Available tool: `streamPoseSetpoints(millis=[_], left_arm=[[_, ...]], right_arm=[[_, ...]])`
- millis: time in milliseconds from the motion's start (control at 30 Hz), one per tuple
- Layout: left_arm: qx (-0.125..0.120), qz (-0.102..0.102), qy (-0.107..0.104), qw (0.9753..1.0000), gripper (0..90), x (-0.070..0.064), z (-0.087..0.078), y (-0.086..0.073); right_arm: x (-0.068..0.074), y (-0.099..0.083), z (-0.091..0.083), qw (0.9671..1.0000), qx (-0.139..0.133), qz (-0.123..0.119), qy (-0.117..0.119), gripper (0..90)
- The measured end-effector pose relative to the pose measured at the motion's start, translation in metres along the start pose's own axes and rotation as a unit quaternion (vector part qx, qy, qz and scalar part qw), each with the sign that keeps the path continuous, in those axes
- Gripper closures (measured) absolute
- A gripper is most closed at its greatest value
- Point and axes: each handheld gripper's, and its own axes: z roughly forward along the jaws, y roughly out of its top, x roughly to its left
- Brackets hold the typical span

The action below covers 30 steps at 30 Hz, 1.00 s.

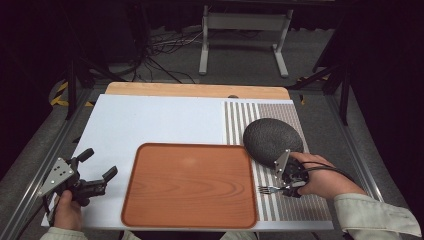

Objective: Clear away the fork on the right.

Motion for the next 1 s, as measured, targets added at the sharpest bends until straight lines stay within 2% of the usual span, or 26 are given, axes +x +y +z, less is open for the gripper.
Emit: streamPoseSetpoints(millis=[67, 200, 267, 533, 1000], left_arm=[[0.000, 0.000, 0.000, 1.0000, 0.2, 0.0000, -0.0001, 0.0001], [0.000, 0.000, 0.001, 1.0000, 0.2, 0.0002, -0.0003, 0.0002], [0.000, 0.001, 0.000, 1.0000, 0.2, 0.0000, -0.0004, 0.0004], [-0.001, 0.001, 0.001, 1.0000, 0.2, 0.0001, -0.0006, 0.0005], [-0.003, 0.000, 0.001, 1.0000, 0.2, 0.0001, -0.0007, 0.0007]], right_arm=[[-0.0021, -0.0012, 0.0022, 0.9998, 0.012, -0.012, 0.005, 53.9], [-0.0035, -0.0028, 0.0036, 0.9993, 0.028, -0.016, 0.019, 60.3], [-0.0052, -0.0029, 0.0040, 0.9985, 0.039, -0.033, 0.018, 65.3], [-0.0071, -0.0020, 0.0084, 0.9963, 0.057, -0.061, 0.020, 77.0], [-0.0071, -0.0015, 0.0091, 0.9958, 0.057, -0.069, 0.022, 77.9]])
